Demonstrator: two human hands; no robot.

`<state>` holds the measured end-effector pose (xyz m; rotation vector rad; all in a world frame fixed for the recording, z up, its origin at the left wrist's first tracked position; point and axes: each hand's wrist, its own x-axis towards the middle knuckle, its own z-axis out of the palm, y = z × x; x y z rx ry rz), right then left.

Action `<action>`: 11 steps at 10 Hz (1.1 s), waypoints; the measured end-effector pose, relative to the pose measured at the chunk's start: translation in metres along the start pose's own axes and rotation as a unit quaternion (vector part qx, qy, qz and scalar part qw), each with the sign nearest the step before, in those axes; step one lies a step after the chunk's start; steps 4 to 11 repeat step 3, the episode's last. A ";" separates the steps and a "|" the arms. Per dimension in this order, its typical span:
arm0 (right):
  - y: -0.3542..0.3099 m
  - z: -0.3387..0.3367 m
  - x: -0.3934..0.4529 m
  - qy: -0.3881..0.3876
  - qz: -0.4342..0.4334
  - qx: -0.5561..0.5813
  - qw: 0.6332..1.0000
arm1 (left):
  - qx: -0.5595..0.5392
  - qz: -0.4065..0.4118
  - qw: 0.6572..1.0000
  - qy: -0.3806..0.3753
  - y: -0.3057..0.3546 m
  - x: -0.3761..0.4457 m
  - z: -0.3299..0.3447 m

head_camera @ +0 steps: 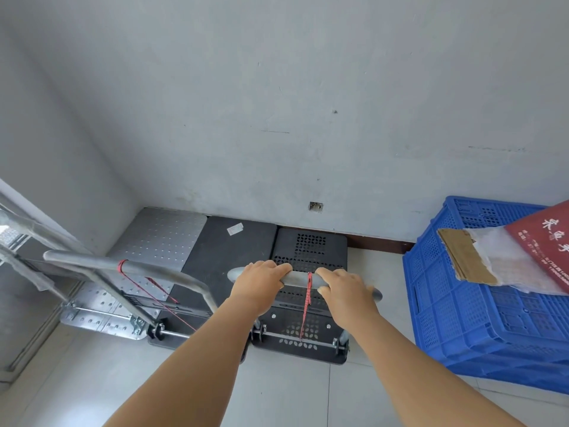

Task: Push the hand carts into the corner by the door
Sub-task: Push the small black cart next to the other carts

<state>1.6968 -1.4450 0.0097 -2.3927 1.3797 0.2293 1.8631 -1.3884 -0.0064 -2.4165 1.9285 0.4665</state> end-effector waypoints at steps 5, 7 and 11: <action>-0.007 -0.002 -0.021 -0.020 0.024 0.010 0.999 | -0.121 -0.094 0.988 0.022 0.000 -0.034 -0.013; -0.007 -0.002 -0.021 -0.020 0.024 0.010 0.999 | -0.121 -0.094 0.988 0.022 0.000 -0.034 -0.013; -0.007 -0.002 -0.021 -0.020 0.024 0.010 0.999 | -0.121 -0.094 0.988 0.022 0.000 -0.034 -0.013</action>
